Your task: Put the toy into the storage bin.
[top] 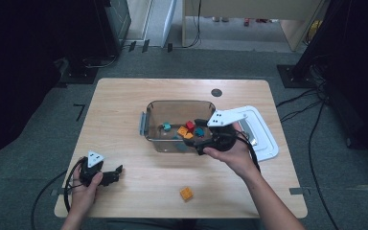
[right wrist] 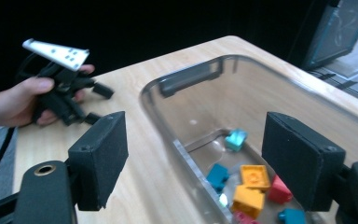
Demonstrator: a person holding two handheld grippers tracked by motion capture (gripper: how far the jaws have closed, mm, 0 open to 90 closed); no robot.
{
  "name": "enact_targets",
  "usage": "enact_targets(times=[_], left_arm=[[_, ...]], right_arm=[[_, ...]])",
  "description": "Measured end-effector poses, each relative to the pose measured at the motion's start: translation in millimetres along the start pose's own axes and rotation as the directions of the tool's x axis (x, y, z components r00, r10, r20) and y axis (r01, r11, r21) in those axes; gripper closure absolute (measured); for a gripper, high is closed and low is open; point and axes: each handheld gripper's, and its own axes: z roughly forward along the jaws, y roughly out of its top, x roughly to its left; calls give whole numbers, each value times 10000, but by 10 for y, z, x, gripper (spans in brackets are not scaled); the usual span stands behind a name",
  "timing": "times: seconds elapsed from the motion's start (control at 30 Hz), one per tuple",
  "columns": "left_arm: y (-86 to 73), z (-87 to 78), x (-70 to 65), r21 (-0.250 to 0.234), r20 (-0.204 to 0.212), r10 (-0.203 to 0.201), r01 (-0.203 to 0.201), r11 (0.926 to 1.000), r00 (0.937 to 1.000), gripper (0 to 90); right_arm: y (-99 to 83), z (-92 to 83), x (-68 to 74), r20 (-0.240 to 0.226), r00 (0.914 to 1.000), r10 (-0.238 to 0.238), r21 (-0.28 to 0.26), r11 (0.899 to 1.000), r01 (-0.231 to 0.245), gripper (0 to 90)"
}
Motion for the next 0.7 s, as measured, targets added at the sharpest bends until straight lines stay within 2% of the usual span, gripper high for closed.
enact_targets(times=[0.17,0.37,0.7], left_arm=[[0,-1,2,20,1,23,-23,10000,10000,91],[0,-1,1,9,-3,22,-22,10000,10000,91],[0,-1,1,13,-1,28,-28,10000,10000,91]], right_arm=[[-141,-43,176,-300,9993,-228,76,9997,231,253],[-365,-89,364,-676,9973,-285,22,9996,288,271],[-875,-27,557,-1266,9919,117,503,9987,-53,275]])
